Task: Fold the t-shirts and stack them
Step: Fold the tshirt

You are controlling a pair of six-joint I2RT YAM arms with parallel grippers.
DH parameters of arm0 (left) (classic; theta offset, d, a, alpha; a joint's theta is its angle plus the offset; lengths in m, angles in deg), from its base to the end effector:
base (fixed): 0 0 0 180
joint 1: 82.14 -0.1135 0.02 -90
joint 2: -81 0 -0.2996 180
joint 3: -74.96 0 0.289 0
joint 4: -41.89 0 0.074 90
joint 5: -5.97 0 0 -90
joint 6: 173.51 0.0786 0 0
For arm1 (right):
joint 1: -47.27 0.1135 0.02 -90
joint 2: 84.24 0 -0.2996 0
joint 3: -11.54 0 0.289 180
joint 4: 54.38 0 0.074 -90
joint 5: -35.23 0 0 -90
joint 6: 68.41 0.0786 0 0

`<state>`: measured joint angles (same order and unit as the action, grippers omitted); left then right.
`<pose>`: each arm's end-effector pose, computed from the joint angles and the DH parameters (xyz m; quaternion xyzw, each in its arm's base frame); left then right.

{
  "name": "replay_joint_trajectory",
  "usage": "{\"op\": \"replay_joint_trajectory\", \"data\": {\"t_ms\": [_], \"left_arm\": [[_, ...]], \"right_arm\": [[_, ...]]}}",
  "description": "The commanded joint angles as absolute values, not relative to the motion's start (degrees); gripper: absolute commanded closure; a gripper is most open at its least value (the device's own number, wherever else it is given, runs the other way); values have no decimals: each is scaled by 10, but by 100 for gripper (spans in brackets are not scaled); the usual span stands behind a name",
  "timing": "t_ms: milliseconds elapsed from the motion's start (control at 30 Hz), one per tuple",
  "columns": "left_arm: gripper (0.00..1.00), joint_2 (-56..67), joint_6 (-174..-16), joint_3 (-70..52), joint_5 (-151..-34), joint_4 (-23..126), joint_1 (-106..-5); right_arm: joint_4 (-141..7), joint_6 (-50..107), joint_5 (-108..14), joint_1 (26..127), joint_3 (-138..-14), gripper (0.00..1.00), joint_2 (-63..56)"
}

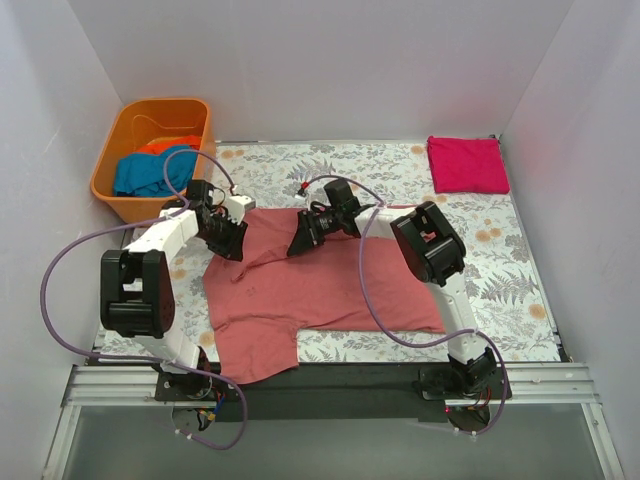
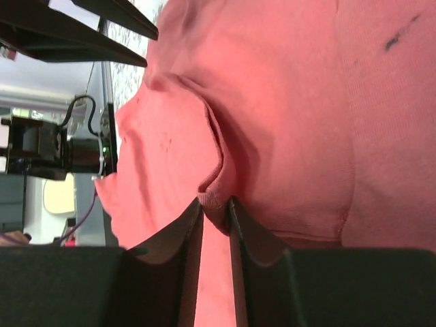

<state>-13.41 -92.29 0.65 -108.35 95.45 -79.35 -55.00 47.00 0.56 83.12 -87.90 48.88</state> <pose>0.3534 -0.0496 0.1732 -0.0207 0.9679 -0.2214 0.1172 0.4188 0.3823 0.1050 -0.2872 0.7601 0.5640 0.1469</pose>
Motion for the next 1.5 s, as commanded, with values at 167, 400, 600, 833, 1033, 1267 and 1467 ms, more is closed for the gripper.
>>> {"op": "replay_joint_trajectory", "data": {"t_ms": [167,400,600,833,1033,1267,1467], "left_arm": [[66,-117,-917,-43,-1169,987,-795],[59,-172,-979,-88,-1181,940,-766],[59,-203,-1035,-108,-1152,880,-717],[57,-238,-1064,-137,-1133,866,-666],[56,-281,-1075,-176,-1108,856,-623],[56,-321,-1061,-202,-1064,862,-590],[55,-329,-1055,-202,-1029,862,-569]], "right_arm": [[-627,353,63,833,-856,61,389],[-876,183,36,754,-907,31,331],[-1056,12,-100,606,-953,37,306],[-1141,-189,-309,508,-970,41,302],[-1145,-286,-349,483,-959,41,300],[-1163,-356,-352,489,-946,39,282],[-1164,-386,-369,500,-933,39,282]]}}
